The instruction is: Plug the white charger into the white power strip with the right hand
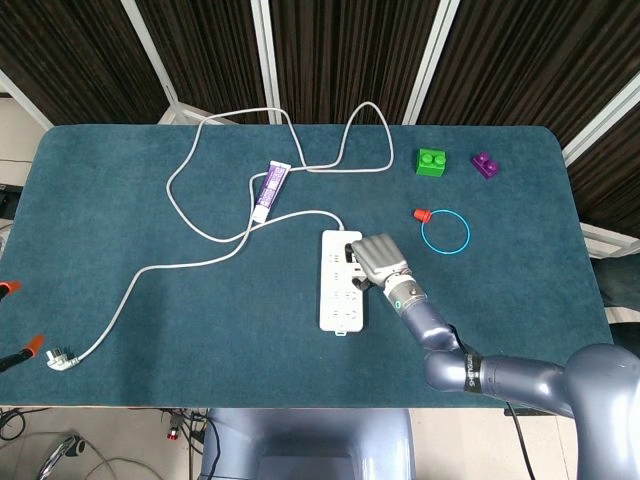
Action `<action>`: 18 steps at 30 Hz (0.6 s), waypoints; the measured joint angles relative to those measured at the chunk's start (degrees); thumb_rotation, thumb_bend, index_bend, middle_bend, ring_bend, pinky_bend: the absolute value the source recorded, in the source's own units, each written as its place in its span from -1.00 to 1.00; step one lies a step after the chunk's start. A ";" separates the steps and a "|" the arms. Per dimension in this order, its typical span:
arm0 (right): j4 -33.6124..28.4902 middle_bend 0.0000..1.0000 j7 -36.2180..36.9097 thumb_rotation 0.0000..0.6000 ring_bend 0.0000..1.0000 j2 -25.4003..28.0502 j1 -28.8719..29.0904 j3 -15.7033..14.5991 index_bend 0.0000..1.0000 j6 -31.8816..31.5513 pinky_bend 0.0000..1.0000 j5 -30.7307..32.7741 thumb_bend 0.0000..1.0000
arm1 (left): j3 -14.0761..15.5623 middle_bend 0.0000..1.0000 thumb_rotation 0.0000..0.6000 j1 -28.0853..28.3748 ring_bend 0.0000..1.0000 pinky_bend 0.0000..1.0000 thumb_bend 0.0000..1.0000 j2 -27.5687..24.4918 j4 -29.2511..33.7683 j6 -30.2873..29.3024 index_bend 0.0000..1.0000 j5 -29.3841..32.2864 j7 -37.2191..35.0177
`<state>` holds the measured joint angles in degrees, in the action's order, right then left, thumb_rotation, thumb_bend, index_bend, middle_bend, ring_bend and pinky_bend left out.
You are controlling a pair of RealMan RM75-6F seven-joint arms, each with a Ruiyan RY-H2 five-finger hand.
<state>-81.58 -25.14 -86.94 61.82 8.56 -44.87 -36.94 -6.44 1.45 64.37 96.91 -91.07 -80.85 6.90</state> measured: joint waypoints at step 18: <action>0.41 0.33 -2.24 1.00 0.29 -0.62 1.01 -0.31 0.71 0.65 -0.10 2.64 0.00 | -0.06 -0.83 1.00 0.01 -0.94 -0.81 -0.74 -0.07 -0.02 0.07 -0.46 0.14 -0.16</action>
<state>-81.17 -27.38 -87.57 62.83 8.25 -44.21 -34.29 -6.51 1.46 64.30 96.90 -91.00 -80.71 6.73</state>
